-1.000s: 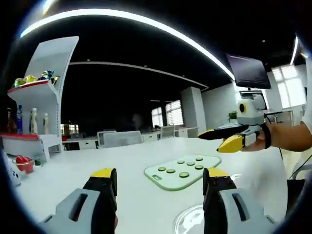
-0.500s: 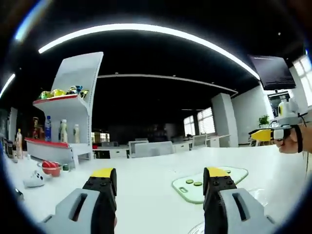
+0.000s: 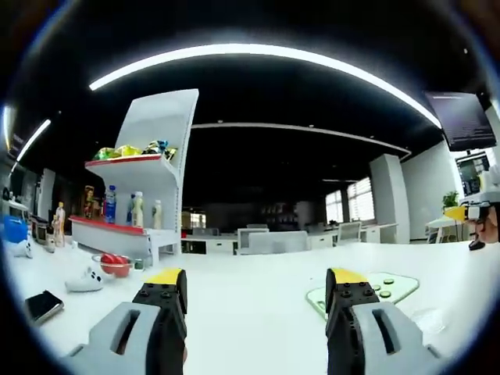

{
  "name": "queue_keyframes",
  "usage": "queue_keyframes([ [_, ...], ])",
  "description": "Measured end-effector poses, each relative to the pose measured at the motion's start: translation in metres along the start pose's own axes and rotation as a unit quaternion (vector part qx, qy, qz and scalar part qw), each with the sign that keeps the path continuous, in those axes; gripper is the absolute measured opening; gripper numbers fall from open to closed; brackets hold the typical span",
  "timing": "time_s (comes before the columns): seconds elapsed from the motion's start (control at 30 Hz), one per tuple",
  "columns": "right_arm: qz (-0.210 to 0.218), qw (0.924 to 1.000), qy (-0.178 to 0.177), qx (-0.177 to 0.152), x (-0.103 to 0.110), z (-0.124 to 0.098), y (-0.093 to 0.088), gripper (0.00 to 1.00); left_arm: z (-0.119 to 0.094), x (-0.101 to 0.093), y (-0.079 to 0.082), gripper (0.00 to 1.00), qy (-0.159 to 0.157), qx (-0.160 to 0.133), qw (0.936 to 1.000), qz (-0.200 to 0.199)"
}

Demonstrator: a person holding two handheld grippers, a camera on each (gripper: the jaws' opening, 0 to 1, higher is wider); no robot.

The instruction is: Open the petri dish lid, add cucumber slices into the petri dish, and close the lid

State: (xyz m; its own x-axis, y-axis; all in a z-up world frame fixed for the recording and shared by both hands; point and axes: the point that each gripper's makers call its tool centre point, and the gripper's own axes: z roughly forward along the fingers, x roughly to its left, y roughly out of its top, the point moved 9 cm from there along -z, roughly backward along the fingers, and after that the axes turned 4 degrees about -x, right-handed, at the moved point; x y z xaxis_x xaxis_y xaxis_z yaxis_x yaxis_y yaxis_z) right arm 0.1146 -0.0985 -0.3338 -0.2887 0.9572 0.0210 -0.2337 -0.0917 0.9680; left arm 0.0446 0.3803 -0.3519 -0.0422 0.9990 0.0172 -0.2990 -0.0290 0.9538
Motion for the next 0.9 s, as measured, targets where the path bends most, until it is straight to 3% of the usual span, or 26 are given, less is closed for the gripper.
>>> queue_keyframes([
  [0.27, -0.018, 0.9990, -0.039, 0.011, -0.039, -0.024, 0.003, 0.73, -0.013, 0.034, 0.005, 0.72, 0.043, 0.002, 0.9989, 0.017],
  [0.5, -0.016, 0.9982, -0.055, 0.019, -0.055, -0.044, -0.001, 0.73, -0.024, 0.060, 0.005, 0.72, 0.071, 0.003, 0.9973, 0.020],
  [0.7, -0.007, 0.9968, -0.070, 0.037, -0.064, -0.057, -0.014, 0.73, -0.028, 0.061, -0.002, 0.72, 0.075, 0.011, 0.9970, 0.017],
  [0.9, -0.007, 0.9967, -0.071, 0.037, -0.063, -0.058, -0.014, 0.73, -0.028, 0.059, -0.004, 0.72, 0.075, 0.013, 0.9970, 0.015],
])
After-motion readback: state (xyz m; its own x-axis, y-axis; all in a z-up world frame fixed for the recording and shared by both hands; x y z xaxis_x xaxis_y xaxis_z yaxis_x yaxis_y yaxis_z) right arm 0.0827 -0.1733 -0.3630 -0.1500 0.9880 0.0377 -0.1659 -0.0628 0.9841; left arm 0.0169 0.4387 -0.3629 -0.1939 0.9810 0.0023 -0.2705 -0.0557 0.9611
